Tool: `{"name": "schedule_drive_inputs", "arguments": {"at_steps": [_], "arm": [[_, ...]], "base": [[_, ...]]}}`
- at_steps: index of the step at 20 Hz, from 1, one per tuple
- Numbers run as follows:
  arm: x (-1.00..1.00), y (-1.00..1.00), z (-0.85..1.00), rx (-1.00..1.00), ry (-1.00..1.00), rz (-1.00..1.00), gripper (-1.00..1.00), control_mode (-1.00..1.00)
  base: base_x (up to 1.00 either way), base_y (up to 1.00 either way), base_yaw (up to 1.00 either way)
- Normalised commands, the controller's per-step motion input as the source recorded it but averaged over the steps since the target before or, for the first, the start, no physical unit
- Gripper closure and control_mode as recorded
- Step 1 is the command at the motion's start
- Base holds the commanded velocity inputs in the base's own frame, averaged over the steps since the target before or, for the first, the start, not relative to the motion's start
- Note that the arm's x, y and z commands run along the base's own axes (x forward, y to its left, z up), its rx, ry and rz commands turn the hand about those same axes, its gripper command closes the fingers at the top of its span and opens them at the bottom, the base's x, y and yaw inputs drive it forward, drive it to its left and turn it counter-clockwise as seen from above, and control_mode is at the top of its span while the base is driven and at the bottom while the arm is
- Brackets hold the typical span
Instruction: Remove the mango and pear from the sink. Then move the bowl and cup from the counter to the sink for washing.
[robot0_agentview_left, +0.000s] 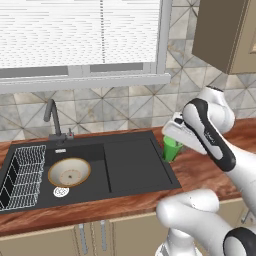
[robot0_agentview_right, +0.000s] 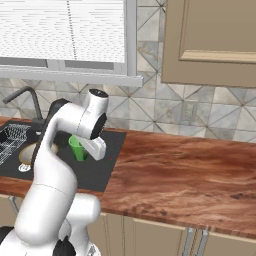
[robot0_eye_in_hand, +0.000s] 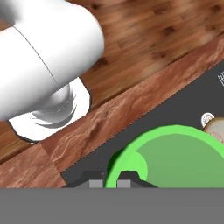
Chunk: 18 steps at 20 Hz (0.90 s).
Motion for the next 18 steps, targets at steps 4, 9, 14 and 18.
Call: {"name": "schedule_drive_inputs", "arguments": {"at_steps": [4,9,14,18], "arm": [[0.00,0.56,0.03,-0.01,0.00,0.05,1.00,-1.00],[0.00,0.59,0.03,-0.01,0.00,0.03,1.00,-1.00],[0.04,0.60,0.00,0.00,0.00,0.01,1.00,-1.00],[0.05,0.56,0.00,0.00,0.00,0.01,1.00,-1.00]], "base": [[0.00,0.00,0.00],[0.00,0.00,0.00],[0.00,0.00,0.00],[0.00,0.00,0.00]]}}
